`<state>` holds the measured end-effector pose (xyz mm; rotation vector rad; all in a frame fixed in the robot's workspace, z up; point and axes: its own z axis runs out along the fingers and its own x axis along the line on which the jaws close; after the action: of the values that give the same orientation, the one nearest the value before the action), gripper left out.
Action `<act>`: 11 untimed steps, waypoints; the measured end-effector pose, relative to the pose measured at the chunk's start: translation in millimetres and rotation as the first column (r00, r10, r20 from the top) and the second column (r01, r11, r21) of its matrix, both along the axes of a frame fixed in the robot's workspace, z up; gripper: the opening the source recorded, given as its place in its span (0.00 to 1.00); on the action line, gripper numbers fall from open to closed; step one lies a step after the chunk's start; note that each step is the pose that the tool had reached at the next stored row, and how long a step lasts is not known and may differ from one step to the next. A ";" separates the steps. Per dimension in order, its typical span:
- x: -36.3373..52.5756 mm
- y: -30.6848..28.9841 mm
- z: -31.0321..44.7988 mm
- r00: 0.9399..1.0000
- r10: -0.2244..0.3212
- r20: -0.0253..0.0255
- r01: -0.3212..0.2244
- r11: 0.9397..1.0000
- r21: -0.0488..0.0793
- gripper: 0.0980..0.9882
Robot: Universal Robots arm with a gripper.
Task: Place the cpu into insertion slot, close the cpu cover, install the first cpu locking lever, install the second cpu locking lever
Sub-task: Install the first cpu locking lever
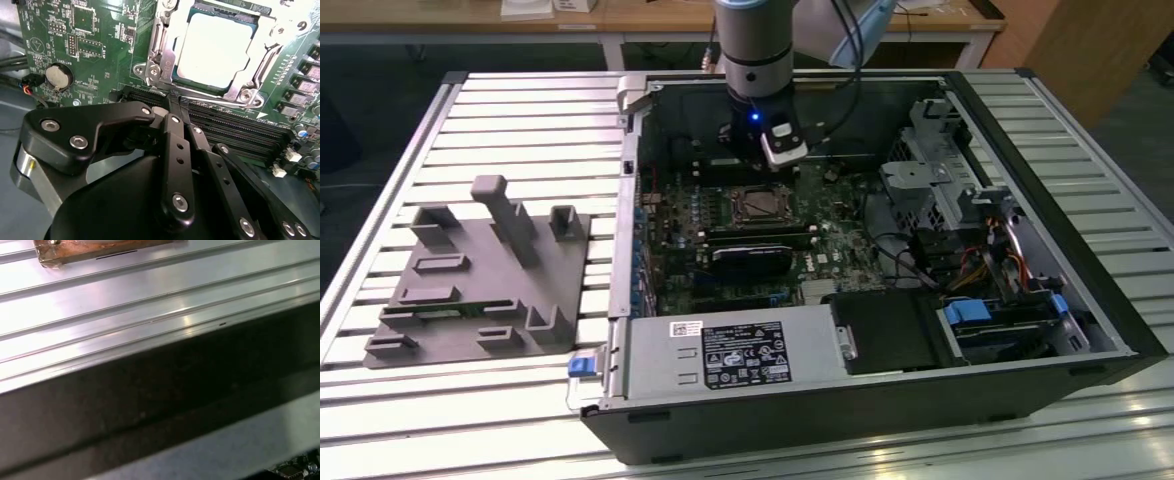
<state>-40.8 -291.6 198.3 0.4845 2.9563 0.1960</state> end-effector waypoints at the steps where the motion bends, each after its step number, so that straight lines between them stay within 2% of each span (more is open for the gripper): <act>1: 0.0 0.0 -0.4 1.000 -0.004 0.000 0.004 1.000 0.000 0.01; 11: 0.0 0.0 -2.6 1.000 -0.030 0.000 0.030 1.000 0.000 0.01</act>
<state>-40.9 -291.6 195.7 0.5285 2.9470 0.1928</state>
